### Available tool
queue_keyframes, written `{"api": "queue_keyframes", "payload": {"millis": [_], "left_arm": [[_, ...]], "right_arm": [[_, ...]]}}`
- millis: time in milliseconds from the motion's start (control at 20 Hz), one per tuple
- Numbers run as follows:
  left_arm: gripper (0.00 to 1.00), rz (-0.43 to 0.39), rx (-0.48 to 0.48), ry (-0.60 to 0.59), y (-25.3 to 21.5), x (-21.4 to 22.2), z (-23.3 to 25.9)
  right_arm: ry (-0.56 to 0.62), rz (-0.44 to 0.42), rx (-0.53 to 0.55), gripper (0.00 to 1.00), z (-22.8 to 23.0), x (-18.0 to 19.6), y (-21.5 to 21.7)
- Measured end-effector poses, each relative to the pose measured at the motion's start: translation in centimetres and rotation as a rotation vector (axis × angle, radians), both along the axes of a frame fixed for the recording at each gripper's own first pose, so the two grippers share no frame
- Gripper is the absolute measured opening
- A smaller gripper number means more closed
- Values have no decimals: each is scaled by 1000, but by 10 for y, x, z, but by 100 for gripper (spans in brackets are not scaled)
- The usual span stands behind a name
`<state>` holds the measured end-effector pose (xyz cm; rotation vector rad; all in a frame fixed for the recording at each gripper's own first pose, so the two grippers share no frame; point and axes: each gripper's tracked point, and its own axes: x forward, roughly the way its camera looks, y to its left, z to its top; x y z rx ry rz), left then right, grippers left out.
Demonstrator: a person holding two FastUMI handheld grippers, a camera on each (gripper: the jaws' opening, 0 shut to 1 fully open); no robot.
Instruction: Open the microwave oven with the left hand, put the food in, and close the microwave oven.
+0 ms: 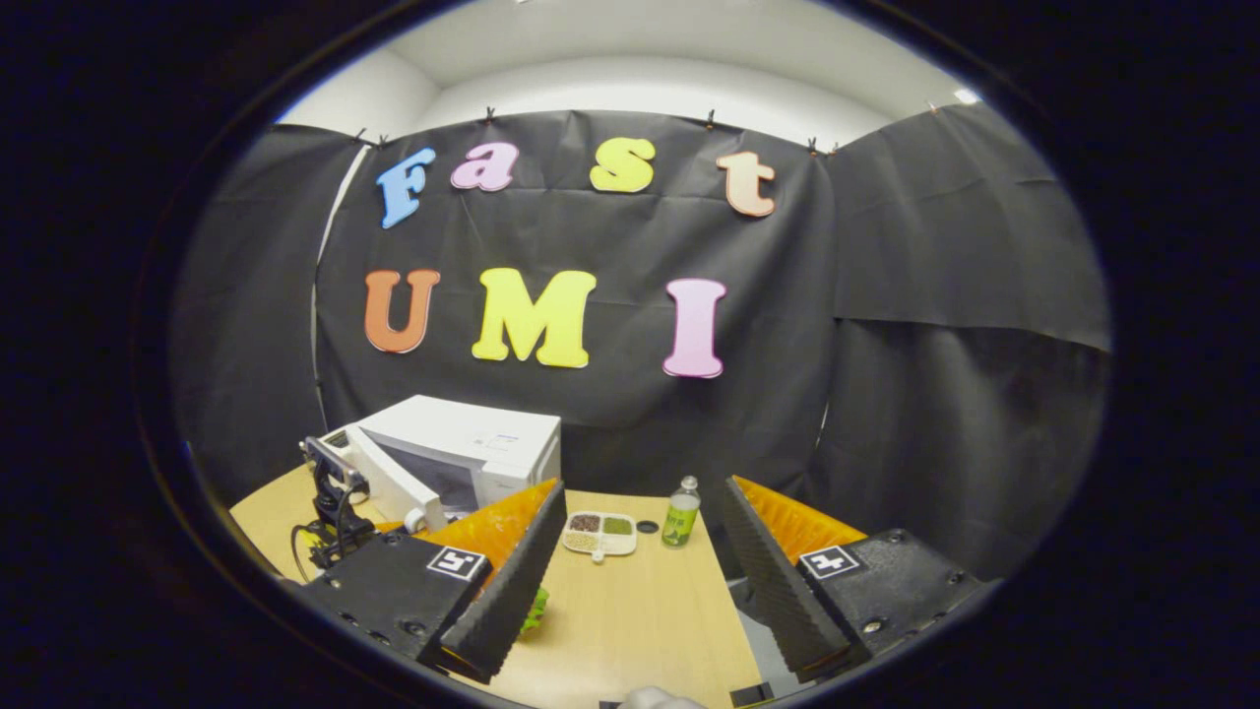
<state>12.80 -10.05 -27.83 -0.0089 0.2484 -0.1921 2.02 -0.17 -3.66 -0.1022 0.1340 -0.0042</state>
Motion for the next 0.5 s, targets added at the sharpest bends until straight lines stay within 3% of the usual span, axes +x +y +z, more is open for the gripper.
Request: {"api": "queue_keyframes", "payload": {"millis": [50,150,200,250,300,350,500], "left_arm": [[24,13,22,-30,10,-1,8],[75,11,22,-21,14,-4,5],[70,26,36,-25,24,-7,6],[71,32,38,-25,31,-8,8],[90,32,26,-11,31,-13,6],[98,36,10,-5,34,-16,4],[96,54,-4,13,49,-36,4]], "right_arm": [[1,7,0,92,-1,-2,3],[-2,20,13,92,0,-5,8],[-2,26,20,92,-1,-7,10],[-2,27,23,92,-2,-9,10],[1,32,26,92,-4,-11,13],[2,37,31,92,-5,-12,15],[4,55,34,92,-8,-19,23]]}}
